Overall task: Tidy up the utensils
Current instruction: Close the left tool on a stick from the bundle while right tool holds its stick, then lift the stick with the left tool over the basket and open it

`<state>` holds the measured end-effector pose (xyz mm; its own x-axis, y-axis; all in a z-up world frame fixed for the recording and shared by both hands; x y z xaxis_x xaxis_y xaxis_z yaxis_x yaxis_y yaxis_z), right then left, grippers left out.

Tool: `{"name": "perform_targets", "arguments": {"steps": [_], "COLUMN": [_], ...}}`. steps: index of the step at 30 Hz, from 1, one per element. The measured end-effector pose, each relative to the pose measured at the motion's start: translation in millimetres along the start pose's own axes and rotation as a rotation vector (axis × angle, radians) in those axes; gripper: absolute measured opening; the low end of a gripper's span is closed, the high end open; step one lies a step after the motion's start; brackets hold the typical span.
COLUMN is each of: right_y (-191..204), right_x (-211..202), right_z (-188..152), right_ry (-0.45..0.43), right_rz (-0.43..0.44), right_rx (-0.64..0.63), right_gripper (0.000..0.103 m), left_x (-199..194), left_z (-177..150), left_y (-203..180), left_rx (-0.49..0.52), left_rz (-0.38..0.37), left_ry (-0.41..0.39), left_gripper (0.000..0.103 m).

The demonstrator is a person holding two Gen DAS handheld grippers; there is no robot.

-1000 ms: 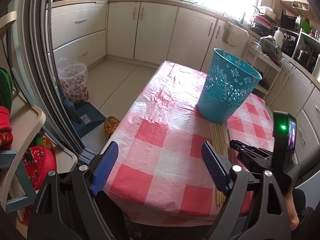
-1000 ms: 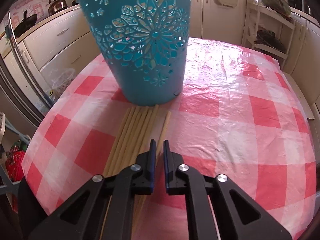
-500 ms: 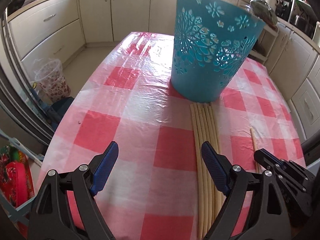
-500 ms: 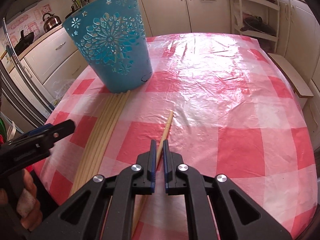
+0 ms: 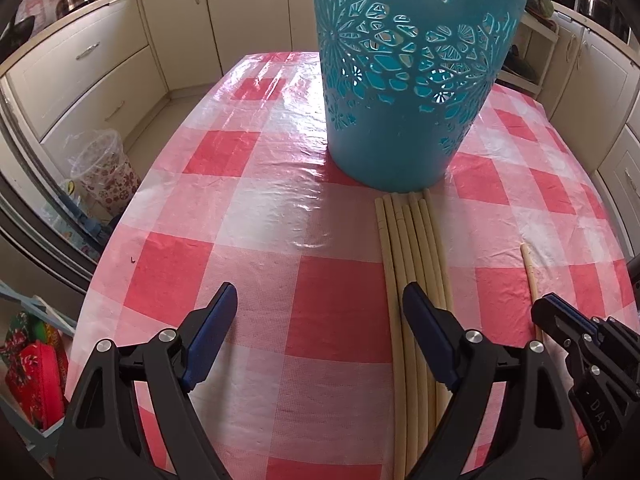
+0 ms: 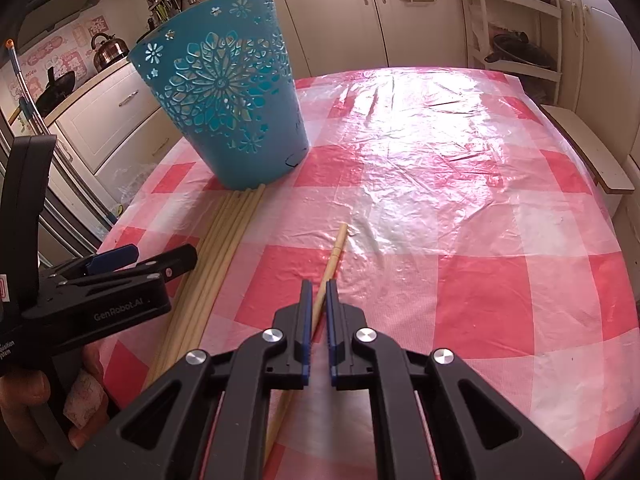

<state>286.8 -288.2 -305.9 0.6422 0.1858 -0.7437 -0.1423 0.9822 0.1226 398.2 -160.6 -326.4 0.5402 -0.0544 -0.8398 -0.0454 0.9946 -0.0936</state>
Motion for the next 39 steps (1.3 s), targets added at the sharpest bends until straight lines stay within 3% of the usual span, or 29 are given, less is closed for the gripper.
{"name": "perform_targets", "arguments": {"steps": [10, 13, 16, 18, 20, 22, 29, 34, 39], "right_y": [-1, 0, 1, 2, 4, 5, 4, 5, 3], "right_x": [1, 1, 2, 4, 4, 6, 13, 14, 13], "right_z": [1, 1, 3, 4, 5, 5, 13, 13, 12], "right_ry": [-0.002, 0.001, 0.006, 0.009, 0.015, 0.020, 0.039, 0.035, 0.019], "right_rz": [0.008, -0.001, -0.017, -0.022, -0.016, -0.008, -0.013, -0.019, -0.011], "right_rx": [0.006, -0.005, -0.019, -0.028, -0.041, -0.052, -0.061, -0.077, -0.071], "right_gripper": [0.007, 0.007, 0.007, 0.007, 0.007, 0.007, 0.007, 0.007, 0.007], "left_x": [5, 5, 4, 3, 4, 4, 7, 9, 8], "left_z": [-2, 0, 3, 4, 5, 7, 17, 19, 19], "left_y": [8, 6, -1, -4, -4, 1, 17, 11, 15], "left_rx": [-0.001, 0.013, 0.060, 0.092, 0.100, 0.105, 0.081, 0.108, 0.066], "left_rz": [0.020, 0.005, -0.032, -0.062, -0.138, -0.163, -0.097, -0.041, -0.070], "left_ry": [0.020, 0.016, 0.011, 0.020, 0.049, 0.065, 0.088, 0.059, 0.071], "left_gripper": [0.079, 0.070, 0.044, 0.018, 0.006, 0.005, 0.006, 0.014, 0.005]}}
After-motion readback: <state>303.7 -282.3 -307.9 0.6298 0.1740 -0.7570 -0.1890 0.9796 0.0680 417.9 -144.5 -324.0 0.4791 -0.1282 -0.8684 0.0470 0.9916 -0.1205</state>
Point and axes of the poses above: each gripper's, at about its wrist camera, not at the fingertips, and x roughly the way its jaws point, y to its left, z to its top, the point moved 6 cm from there along x, roughly the way its jaws point, and after that the axes turned 13 degrees about -x, right-handed, at the moved point
